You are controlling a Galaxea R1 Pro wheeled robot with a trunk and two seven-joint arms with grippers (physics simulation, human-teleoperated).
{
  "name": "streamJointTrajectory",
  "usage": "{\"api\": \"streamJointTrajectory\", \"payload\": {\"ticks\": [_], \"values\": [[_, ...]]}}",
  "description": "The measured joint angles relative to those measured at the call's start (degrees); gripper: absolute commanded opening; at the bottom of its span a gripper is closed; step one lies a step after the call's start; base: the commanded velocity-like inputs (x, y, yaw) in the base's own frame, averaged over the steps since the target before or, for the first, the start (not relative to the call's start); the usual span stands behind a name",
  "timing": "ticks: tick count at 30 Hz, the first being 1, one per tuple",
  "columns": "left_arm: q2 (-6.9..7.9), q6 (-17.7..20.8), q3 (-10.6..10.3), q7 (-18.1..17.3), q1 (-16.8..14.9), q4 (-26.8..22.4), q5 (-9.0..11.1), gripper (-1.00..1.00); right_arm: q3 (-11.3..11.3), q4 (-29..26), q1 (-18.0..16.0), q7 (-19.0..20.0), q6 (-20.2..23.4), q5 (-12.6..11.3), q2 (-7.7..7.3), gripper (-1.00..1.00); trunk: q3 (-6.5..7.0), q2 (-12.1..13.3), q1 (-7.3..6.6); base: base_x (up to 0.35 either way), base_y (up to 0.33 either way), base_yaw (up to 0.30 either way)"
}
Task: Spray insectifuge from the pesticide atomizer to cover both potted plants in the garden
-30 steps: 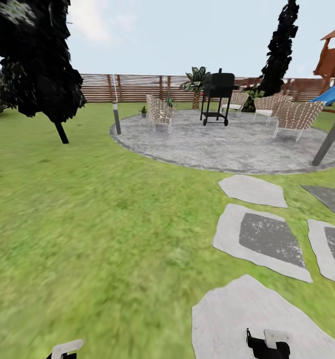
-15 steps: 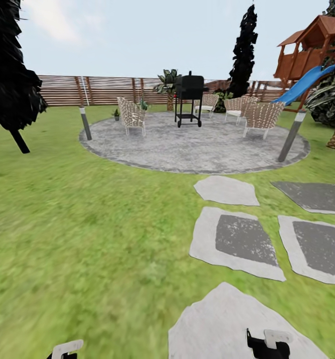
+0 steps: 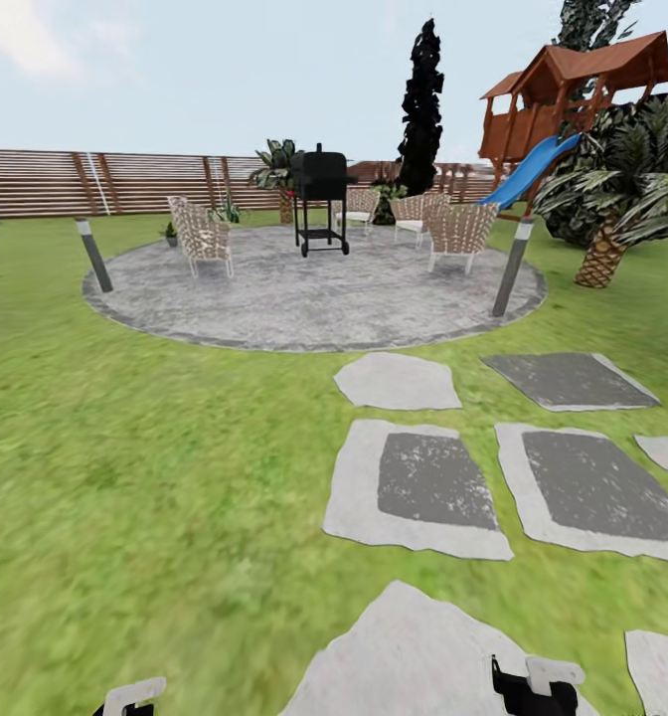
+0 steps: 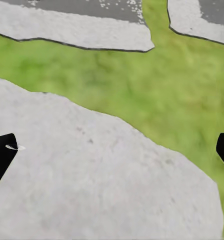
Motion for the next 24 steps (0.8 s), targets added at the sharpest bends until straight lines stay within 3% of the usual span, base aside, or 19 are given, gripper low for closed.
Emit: {"api": "streamJointTrajectory", "payload": {"ticks": [5, 24], "values": [[0.00, 0.00, 0.00, 0.02, 0.00, 0.00, 0.00, -1.00, 0.01, -0.01, -0.02, 0.00, 0.00, 0.00, 0.12, 1.00, 0.00, 0.00, 0.00, 0.282, -0.159, -0.165], [0.09, -0.08, 0.08, 0.08, 0.01, -0.01, 0.10, -1.00, 0.21, 0.09, 0.02, 0.30, 0.01, 0.53, 0.17, 1.00, 0.00, 0.00, 0.00, 0.307, -0.087, -0.003]]}}
